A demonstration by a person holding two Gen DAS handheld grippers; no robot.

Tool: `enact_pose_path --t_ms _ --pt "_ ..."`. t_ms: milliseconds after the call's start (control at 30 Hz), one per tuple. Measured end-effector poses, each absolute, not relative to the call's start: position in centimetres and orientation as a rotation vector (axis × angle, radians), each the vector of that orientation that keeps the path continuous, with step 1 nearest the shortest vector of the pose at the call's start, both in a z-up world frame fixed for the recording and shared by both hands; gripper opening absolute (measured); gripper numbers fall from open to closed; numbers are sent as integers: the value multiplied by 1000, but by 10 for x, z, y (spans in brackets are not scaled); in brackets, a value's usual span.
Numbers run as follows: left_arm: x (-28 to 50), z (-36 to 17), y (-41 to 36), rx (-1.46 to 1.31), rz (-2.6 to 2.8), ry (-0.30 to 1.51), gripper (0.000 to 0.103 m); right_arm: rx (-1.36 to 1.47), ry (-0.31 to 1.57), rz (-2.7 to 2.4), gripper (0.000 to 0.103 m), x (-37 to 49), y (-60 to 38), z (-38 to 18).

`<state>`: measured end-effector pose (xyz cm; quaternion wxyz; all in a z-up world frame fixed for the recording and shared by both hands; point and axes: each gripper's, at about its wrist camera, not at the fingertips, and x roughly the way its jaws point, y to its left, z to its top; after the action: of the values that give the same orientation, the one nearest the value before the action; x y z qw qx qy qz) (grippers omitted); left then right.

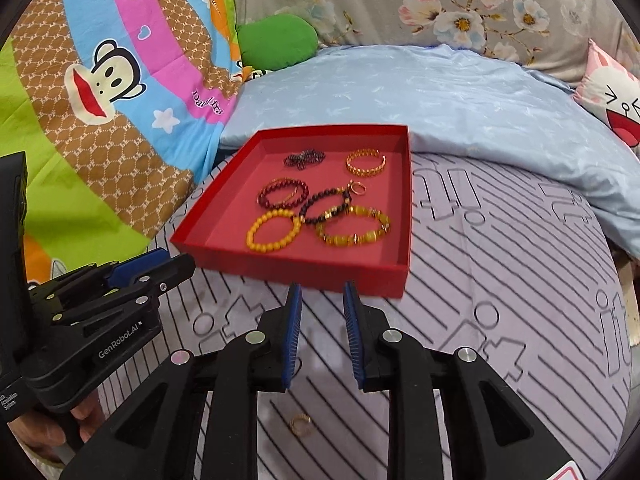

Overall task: Organize jewelry
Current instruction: 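Move both tools back toward the gold hoop earrings on the sheet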

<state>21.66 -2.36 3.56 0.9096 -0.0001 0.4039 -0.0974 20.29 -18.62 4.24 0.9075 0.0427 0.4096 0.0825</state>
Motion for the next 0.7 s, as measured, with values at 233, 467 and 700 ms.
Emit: enact_pose_path --t_ms 233,467,700 --pt "188 27 -25 19 -161 843 35 81 854 166 22 174 -185 36" --pt "165 21 -23 21 -153 859 42 77 876 175 22 154 -182 26" --pt "141 7 -15 17 -145 885 42 65 907 182 22 136 -177 11"
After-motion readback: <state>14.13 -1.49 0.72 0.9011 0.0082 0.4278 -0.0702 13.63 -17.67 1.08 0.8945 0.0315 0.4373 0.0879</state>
